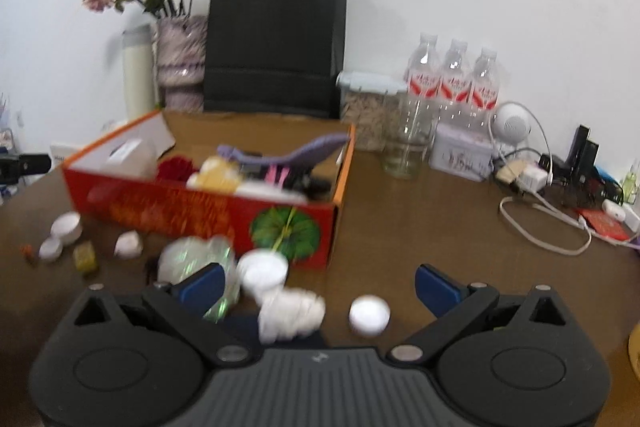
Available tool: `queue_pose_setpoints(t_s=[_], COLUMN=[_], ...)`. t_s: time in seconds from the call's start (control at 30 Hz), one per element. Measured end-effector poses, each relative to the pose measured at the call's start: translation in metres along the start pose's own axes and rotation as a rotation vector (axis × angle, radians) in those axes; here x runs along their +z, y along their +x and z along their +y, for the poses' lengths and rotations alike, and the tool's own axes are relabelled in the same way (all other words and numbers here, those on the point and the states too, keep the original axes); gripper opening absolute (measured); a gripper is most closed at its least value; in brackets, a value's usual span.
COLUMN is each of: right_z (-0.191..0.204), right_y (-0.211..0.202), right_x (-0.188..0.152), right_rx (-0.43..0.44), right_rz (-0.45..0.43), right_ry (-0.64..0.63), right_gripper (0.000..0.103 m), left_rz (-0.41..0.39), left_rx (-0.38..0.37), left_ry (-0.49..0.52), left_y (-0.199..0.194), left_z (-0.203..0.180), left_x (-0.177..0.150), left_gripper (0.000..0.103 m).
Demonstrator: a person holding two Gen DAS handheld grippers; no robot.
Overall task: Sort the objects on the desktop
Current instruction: 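Grasp the white crumpled tissue with the right tool while the left tool grasps the small orange toy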
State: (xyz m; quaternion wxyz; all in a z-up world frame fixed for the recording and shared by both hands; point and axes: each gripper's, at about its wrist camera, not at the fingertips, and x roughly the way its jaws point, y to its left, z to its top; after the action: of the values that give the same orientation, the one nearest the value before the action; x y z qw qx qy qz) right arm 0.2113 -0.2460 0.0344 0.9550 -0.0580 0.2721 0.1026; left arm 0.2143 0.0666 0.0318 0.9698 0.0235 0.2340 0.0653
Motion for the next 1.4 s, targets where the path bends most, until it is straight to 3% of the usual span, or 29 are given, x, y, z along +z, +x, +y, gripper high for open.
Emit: queue_pose_setpoints(t_s=[0.3,0.77,1.4], right_z=[0.012,0.008,0.007], right_y=[-0.018,-0.011,0.027], right_x=[-0.025,-0.018,-0.013], right_rx=[0.019,-0.023,0.014], right_rz=[0.007,-0.004,0.063], right_ry=[0.005,0.083,0.081], right_gripper=[0.100,0.087,0.058], left_rz=[0.116,0.159,0.212], left_rx=[0.030,0.041,-0.019], left_ry=[-0.050,-0.028,-0.055], left_y=[-0.011,-0.004,0.012], left_z=[0.025,0.025,0.020], left_x=[-0.045,-0.054,-0.058], left_gripper=[0.103,0.102,0.067])
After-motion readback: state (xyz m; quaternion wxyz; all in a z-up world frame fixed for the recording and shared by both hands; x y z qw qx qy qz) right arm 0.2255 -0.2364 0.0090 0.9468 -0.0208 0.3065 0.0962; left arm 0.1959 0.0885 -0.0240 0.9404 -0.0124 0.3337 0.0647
